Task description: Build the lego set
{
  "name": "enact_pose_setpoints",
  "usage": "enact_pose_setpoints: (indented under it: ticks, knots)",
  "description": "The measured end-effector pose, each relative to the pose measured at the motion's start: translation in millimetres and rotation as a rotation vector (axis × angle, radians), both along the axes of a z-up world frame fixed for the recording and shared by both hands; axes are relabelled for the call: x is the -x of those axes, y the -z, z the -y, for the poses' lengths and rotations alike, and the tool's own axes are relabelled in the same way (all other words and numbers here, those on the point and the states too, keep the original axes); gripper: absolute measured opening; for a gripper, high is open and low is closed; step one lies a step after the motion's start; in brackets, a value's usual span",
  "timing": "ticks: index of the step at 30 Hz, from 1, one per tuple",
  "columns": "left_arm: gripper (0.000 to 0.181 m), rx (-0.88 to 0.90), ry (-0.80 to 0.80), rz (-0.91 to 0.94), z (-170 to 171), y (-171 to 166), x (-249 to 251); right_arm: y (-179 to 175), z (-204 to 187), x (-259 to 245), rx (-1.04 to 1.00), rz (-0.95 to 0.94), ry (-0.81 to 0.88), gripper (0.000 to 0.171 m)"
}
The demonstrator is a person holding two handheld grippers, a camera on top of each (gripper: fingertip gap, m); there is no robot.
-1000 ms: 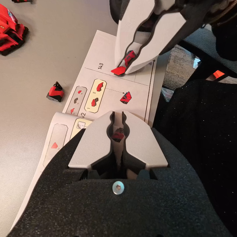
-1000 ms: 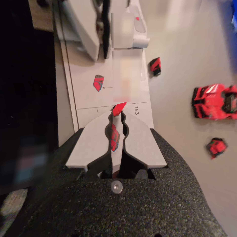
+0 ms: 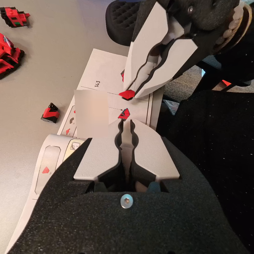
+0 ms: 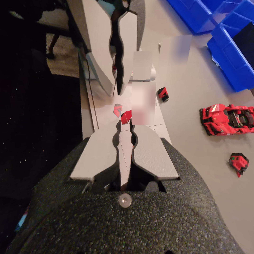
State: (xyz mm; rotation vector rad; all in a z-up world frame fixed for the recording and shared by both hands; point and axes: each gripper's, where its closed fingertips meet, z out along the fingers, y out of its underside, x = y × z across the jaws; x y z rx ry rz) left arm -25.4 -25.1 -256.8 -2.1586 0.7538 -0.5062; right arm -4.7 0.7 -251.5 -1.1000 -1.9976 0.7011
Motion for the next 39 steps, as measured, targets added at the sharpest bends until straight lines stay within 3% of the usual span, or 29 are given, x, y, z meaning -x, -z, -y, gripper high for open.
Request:
enact_pose_setpoints:
  ticks: [11, 19, 25, 30, 39]
  knots:
    - [0.006, -0.120, -0.082, 0.046, -14, -18, 10, -23, -10, 7, 0.327, -0.215, 0.360, 0.012]
    - [0.011, -0.015, -0.129, 0.547, -33, -52, 2, -34, -15, 8, 0.262, -0.375, 0.481, 0.012]
    - [0.017, 0.055, -0.090, 0.646, -39, -54, -11, -46, -14, 10, 0.219, -0.432, 0.495, 0.012]
    - [0.008, 0.081, -0.032, 0.699, -39, -60, -17, -51, -12, 11, 0.210, -0.462, 0.490, 0.012]
    - [0.006, 0.242, 0.110, 0.717, -30, -57, -8, -55, -7, 0, 0.255, -0.430, 0.252, 0.026]
